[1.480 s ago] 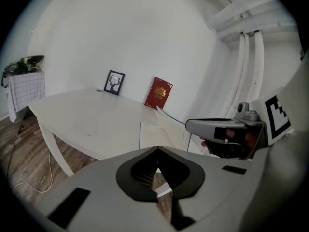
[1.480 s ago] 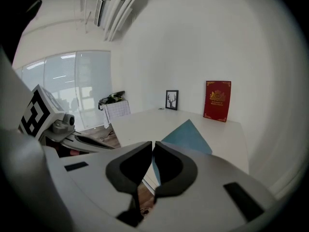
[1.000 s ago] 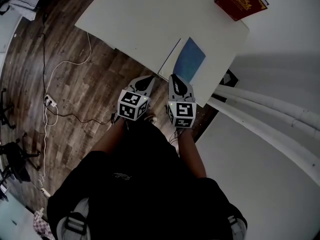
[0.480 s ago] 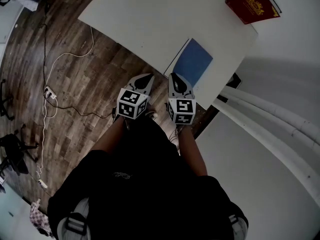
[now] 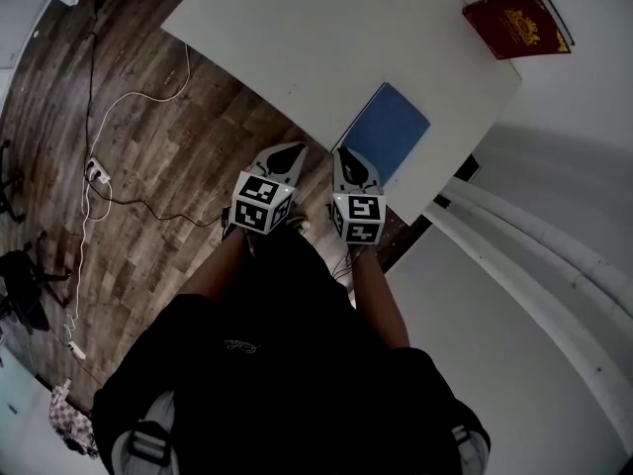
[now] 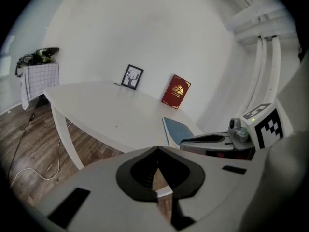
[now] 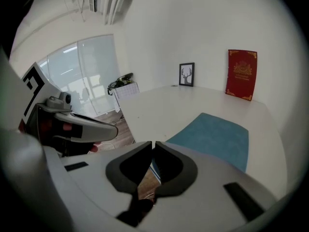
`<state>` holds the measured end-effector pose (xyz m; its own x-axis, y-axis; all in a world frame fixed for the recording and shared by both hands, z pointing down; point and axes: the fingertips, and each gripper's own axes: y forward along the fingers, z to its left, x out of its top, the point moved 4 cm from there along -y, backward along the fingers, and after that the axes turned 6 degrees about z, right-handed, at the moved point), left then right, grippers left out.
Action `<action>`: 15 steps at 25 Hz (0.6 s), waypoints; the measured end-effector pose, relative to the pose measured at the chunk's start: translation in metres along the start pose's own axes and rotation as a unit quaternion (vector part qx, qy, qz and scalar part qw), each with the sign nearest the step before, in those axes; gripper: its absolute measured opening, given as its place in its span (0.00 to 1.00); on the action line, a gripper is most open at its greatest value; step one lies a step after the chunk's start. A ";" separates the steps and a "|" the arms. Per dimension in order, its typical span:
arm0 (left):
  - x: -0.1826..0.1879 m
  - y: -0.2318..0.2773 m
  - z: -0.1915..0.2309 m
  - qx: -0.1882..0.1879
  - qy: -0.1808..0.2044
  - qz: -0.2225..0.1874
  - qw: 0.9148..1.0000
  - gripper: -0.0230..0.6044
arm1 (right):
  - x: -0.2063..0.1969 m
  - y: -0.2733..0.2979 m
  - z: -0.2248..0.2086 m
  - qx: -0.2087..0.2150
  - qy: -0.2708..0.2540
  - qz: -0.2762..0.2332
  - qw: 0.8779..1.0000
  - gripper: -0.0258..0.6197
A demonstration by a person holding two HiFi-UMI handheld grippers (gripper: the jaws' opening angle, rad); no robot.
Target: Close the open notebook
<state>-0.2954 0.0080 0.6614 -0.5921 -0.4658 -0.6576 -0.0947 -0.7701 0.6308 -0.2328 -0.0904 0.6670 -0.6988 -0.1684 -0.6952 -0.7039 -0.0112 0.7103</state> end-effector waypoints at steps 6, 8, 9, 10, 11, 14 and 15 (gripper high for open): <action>0.004 0.003 0.002 0.001 0.000 -0.002 1.000 0.04 | -0.002 0.007 0.001 0.013 0.020 0.009 1.000 0.10; 0.004 0.004 -0.001 0.001 0.002 -0.002 1.000 0.04 | -0.004 0.008 0.000 0.017 0.026 0.011 0.999 0.10; 0.003 0.004 -0.002 0.000 0.002 -0.002 1.000 0.04 | -0.005 0.010 0.000 0.019 0.030 0.012 0.999 0.10; 0.003 0.003 -0.003 0.000 0.002 -0.001 1.000 0.04 | -0.006 0.011 -0.001 0.022 0.033 0.014 0.999 0.10; 0.003 0.003 -0.003 0.001 0.001 -0.001 1.000 0.04 | -0.007 0.013 -0.001 0.026 0.037 0.017 0.999 0.10; 0.004 -0.003 -0.001 0.006 -0.006 -0.007 1.000 0.04 | -0.009 0.018 -0.002 0.035 0.043 0.027 0.998 0.10; 0.005 -0.005 0.000 0.008 -0.004 -0.007 1.000 0.04 | -0.009 0.019 -0.001 0.035 0.043 0.031 0.998 0.10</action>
<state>-0.2976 0.0092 0.6552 -0.5966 -0.4513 -0.6636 -0.1161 -0.7697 0.6278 -0.2392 -0.0904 0.6869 -0.7300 -0.2510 -0.6357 -0.6688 0.0703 0.7401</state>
